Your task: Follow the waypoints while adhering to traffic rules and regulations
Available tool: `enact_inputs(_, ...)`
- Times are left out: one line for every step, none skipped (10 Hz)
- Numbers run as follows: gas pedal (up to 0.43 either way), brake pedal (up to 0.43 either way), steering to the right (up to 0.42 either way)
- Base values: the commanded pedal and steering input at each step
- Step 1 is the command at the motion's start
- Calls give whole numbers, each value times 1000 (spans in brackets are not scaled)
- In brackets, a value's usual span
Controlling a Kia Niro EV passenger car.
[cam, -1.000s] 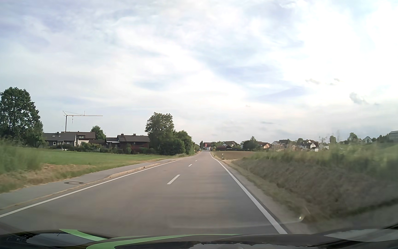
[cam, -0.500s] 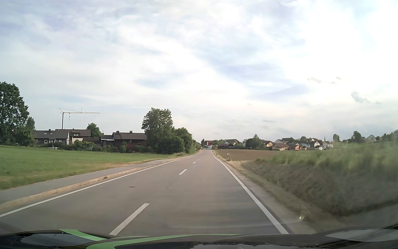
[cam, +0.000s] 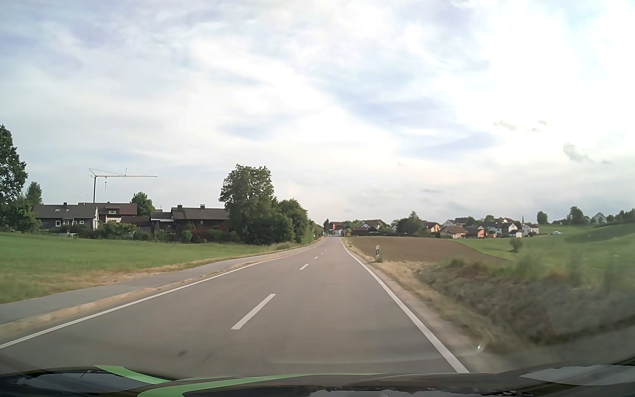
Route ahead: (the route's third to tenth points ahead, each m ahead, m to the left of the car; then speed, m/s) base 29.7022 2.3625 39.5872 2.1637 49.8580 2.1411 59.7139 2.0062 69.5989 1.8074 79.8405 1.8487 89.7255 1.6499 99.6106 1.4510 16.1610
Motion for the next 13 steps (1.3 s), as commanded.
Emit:
enact_inputs(169, 0, -1)
enact_inputs(169, 0, 0)
enact_inputs(169, 0, 2)
enact_inputs(169, 0, 4)
enact_inputs(169, 0, 4)
enact_inputs(169, 0, 3)
enact_inputs(169, 0, 2)
enact_inputs(169, 0, 1)
enact_inputs(169, 0, 1)
enact_inputs(169, 0, 2)
enact_inputs(150, 0, 3)
enact_inputs(150, 0, 3)
enact_inputs(150, 0, 3)
